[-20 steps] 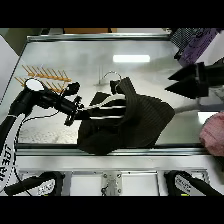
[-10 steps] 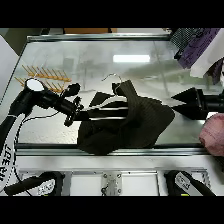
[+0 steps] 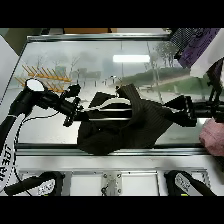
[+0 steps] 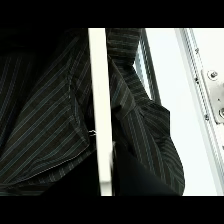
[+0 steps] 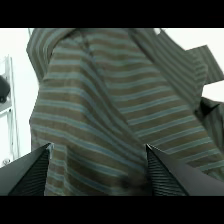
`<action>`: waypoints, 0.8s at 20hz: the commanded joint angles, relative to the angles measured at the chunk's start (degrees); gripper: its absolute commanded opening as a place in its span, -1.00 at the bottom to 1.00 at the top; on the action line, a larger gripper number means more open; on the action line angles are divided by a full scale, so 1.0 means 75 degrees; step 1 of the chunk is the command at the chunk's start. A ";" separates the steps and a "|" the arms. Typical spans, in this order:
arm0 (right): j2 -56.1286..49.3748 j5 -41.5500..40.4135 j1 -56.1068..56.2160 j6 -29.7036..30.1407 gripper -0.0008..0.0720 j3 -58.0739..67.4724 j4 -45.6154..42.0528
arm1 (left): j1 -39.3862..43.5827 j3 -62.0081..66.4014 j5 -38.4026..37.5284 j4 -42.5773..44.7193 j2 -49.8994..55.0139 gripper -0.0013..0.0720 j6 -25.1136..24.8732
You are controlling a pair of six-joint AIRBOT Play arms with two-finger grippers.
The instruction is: Fold the clothes and pants, and hang the long-sleeved shirts on hangers.
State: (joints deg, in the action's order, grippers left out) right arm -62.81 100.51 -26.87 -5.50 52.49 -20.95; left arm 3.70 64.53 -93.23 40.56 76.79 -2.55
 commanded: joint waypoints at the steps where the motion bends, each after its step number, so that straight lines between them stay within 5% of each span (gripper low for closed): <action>1: -0.0009 -0.0017 0.0082 0.0143 0.81 -0.0227 -0.0175 | 0.0000 -0.0003 0.0000 -0.0012 0.0003 -0.93 0.0000; 16: -0.0487 -0.1026 0.1786 0.0332 0.81 -0.0699 0.0522 | 0.0000 -0.0003 0.0038 -0.0012 0.0003 -0.93 -0.0003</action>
State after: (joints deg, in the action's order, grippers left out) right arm -66.08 93.30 -14.48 -3.01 47.29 -17.61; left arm 3.66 64.53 -93.06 41.17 76.79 -2.52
